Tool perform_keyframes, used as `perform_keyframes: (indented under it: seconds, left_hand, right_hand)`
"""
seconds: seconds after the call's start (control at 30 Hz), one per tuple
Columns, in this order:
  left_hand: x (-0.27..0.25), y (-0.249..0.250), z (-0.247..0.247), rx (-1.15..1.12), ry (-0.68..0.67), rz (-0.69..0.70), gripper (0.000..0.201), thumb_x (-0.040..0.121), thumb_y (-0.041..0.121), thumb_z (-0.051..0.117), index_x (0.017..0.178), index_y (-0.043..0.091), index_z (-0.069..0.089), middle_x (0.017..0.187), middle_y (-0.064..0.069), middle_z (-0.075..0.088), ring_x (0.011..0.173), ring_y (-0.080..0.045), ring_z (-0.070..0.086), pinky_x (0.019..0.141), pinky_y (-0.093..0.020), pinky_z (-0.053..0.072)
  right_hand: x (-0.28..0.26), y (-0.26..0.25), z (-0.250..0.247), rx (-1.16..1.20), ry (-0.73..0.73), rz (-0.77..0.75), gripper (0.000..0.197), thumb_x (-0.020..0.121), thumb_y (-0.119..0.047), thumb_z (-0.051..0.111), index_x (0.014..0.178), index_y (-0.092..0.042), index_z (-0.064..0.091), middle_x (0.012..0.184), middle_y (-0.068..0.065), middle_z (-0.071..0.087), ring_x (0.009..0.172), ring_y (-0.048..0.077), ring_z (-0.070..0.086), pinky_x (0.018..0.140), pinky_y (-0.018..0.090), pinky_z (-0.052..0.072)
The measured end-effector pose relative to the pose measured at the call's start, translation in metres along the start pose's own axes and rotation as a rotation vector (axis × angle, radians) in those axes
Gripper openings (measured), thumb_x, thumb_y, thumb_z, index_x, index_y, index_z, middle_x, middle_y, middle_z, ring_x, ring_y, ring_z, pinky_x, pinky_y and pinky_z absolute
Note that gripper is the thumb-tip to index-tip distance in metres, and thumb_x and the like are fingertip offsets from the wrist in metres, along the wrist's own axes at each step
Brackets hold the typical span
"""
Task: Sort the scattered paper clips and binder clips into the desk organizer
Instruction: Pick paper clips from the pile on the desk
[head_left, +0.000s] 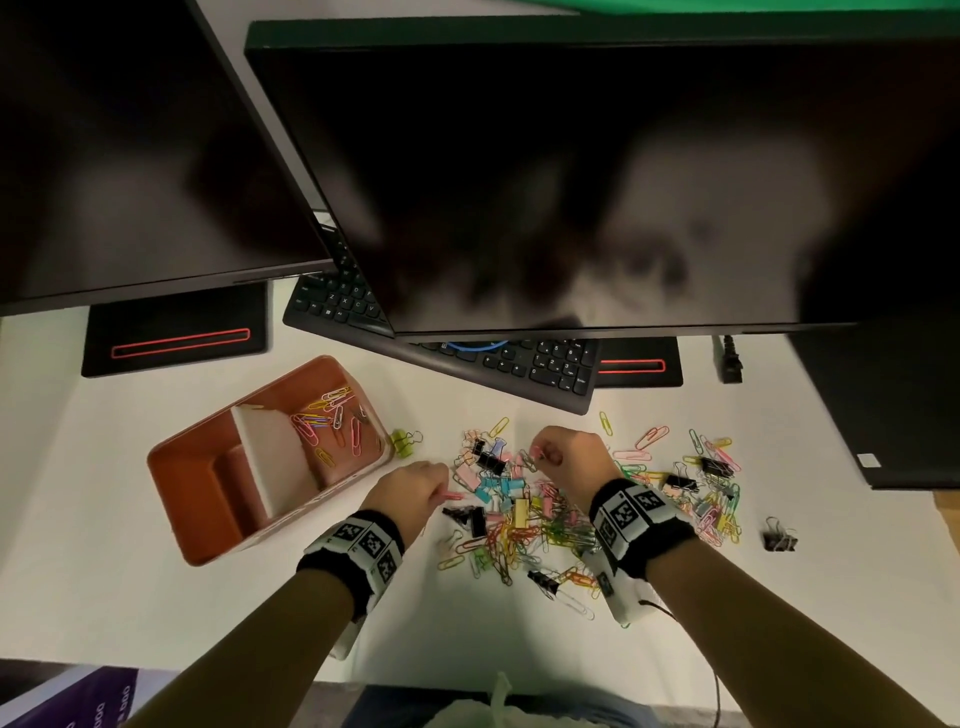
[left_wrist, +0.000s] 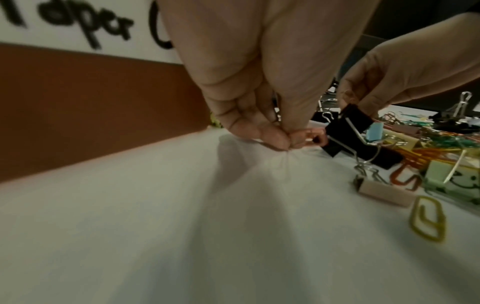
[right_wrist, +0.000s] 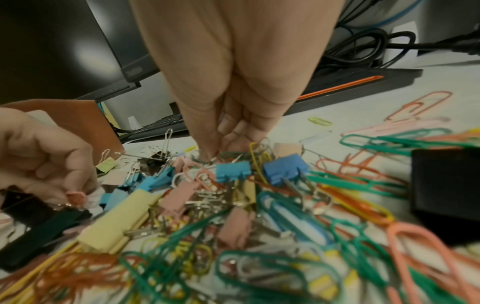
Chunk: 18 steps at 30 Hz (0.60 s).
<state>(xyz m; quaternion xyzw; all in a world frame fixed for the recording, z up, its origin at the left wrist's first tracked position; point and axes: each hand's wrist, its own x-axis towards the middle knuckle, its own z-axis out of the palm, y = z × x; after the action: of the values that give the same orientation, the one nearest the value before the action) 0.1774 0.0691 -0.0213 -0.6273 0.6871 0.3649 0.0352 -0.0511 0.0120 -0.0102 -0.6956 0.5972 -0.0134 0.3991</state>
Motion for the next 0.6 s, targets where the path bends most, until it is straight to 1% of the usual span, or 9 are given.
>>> perform_keyframes:
  seconds: [0.07, 0.17, 0.27, 0.33, 0.4, 0.47, 0.5, 0.57, 0.6]
  left_hand:
    - [-0.003, -0.002, 0.000, -0.080, 0.046, 0.008, 0.003, 0.088, 0.017, 0.056, 0.085, 0.017, 0.057, 0.079, 0.004, 0.054, 0.076, -0.017, 0.052, 0.070, -0.027, 0.043]
    - [-0.006, -0.001, -0.002, -0.115, 0.062, 0.028, 0.009, 0.087, 0.017, 0.059, 0.093, 0.014, 0.065, 0.085, 0.000, 0.060, 0.078, -0.015, 0.053, 0.072, -0.023, 0.041]
    - [-0.015, 0.007, -0.014, -0.133, 0.122, 0.105, 0.010, 0.086, 0.017, 0.061, 0.091, 0.013, 0.068, 0.086, -0.002, 0.065, 0.075, -0.014, 0.054, 0.070, -0.024, 0.042]
    - [-0.029, 0.013, -0.029, -0.158, 0.218, 0.181, 0.005, 0.084, 0.017, 0.064, 0.086, 0.015, 0.068, 0.081, 0.001, 0.063, 0.067, -0.011, 0.051, 0.066, -0.023, 0.041]
    - [-0.047, 0.014, -0.054, -0.203, 0.360, 0.195, 0.002, 0.082, 0.016, 0.067, 0.084, 0.016, 0.068, 0.078, 0.005, 0.061, 0.060, -0.007, 0.052, 0.060, -0.015, 0.040]
    - [-0.064, 0.005, -0.082, -0.273, 0.492, 0.119, 0.003, 0.081, 0.017, 0.069, 0.083, 0.019, 0.067, 0.076, 0.009, 0.059, 0.062, -0.001, 0.053, 0.059, -0.007, 0.038]
    - [-0.071, -0.002, -0.095, -0.299, 0.529, 0.050, 0.004, 0.081, 0.018, 0.069, 0.083, 0.021, 0.067, 0.077, 0.009, 0.059, 0.065, 0.000, 0.054, 0.062, -0.007, 0.039]
    - [-0.076, -0.020, -0.115, -0.308, 0.570, -0.106, 0.006, 0.081, 0.019, 0.068, 0.084, 0.023, 0.066, 0.079, 0.007, 0.063, 0.072, -0.007, 0.059, 0.072, -0.021, 0.048]
    - [-0.076, -0.027, -0.123, -0.313, 0.586, -0.166, 0.006, 0.081, 0.018, 0.068, 0.082, 0.023, 0.065, 0.078, 0.006, 0.065, 0.074, -0.010, 0.061, 0.077, -0.028, 0.051]
  right_hand:
    - [-0.001, 0.001, -0.001, 0.050, 0.026, 0.010, 0.011, 0.084, -0.005, 0.059, 0.091, -0.010, 0.066, 0.074, -0.001, 0.057, 0.067, 0.015, 0.051, 0.067, 0.021, 0.040]
    - [-0.003, -0.001, -0.006, 0.136, 0.090, 0.026, 0.012, 0.083, -0.005, 0.063, 0.087, -0.015, 0.067, 0.071, 0.001, 0.061, 0.061, 0.009, 0.051, 0.065, 0.021, 0.042]
    - [-0.012, -0.018, -0.017, 0.153, 0.171, -0.042, 0.012, 0.082, -0.006, 0.066, 0.090, -0.016, 0.068, 0.078, 0.008, 0.067, 0.068, 0.018, 0.059, 0.068, 0.022, 0.050]
    - [-0.019, -0.039, -0.026, 0.170, 0.196, -0.111, 0.012, 0.083, -0.008, 0.066, 0.091, -0.016, 0.068, 0.078, 0.006, 0.066, 0.069, 0.018, 0.059, 0.070, 0.023, 0.051]
    - [-0.025, -0.070, -0.032, 0.212, 0.217, -0.205, 0.012, 0.082, -0.008, 0.067, 0.091, -0.016, 0.068, 0.077, 0.002, 0.065, 0.068, 0.015, 0.058, 0.069, 0.023, 0.050]
    - [-0.026, -0.107, -0.032, 0.265, 0.203, -0.289, 0.012, 0.082, -0.009, 0.067, 0.090, -0.018, 0.068, 0.080, 0.002, 0.067, 0.073, 0.017, 0.061, 0.072, 0.025, 0.051]
    - [-0.025, -0.127, -0.029, 0.284, 0.183, -0.332, 0.012, 0.082, -0.010, 0.067, 0.090, -0.019, 0.067, 0.082, 0.002, 0.067, 0.075, 0.016, 0.061, 0.073, 0.025, 0.052]
    - [-0.020, -0.167, -0.018, 0.308, 0.157, -0.424, 0.013, 0.082, -0.010, 0.066, 0.089, -0.021, 0.066, 0.084, 0.000, 0.068, 0.076, 0.013, 0.061, 0.074, 0.024, 0.051]
    - [-0.017, -0.186, -0.012, 0.316, 0.155, -0.460, 0.013, 0.082, -0.009, 0.065, 0.089, -0.020, 0.065, 0.085, 0.000, 0.068, 0.076, 0.013, 0.061, 0.073, 0.023, 0.051]
